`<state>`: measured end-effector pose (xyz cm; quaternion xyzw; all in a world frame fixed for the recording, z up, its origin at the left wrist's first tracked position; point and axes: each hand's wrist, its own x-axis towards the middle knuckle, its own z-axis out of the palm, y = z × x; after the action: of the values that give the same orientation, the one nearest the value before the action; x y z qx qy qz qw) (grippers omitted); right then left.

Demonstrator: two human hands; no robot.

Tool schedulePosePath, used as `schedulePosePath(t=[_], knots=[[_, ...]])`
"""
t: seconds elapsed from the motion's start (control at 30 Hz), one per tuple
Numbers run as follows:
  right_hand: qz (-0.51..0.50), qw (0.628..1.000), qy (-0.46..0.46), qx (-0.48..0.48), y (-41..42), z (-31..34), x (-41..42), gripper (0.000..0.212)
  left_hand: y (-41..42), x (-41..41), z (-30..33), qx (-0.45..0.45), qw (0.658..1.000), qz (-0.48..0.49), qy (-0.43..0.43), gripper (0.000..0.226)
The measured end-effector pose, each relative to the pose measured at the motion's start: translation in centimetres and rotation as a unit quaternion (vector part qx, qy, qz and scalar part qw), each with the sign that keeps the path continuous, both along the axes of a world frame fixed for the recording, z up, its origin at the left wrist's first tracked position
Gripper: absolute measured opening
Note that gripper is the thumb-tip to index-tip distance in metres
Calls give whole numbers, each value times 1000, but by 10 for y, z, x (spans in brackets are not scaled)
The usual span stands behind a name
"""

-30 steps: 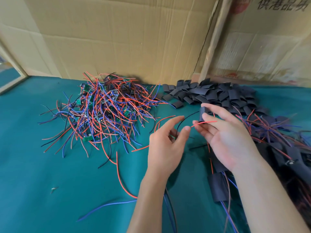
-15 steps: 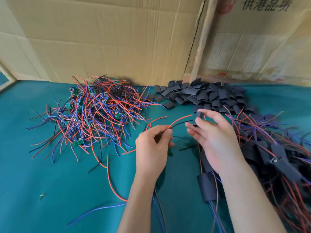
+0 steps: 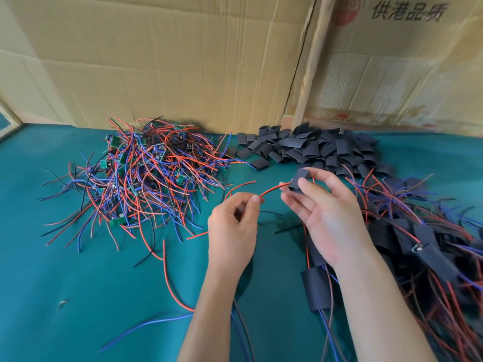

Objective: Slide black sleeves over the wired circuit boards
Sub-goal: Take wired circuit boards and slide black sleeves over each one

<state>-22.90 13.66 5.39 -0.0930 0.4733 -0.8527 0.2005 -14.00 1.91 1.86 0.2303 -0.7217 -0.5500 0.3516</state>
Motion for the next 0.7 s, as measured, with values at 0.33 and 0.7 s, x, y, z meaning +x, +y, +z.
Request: schedulePosePath(t=[0.33,0.7], knots=[[-118,992,22,26,1,0,-5,22,0,-1,1,13,1000,9,2,20],[-51,997,-2,64,-8,-3,5,24,2,-1,1,14,999,-28,12,20]])
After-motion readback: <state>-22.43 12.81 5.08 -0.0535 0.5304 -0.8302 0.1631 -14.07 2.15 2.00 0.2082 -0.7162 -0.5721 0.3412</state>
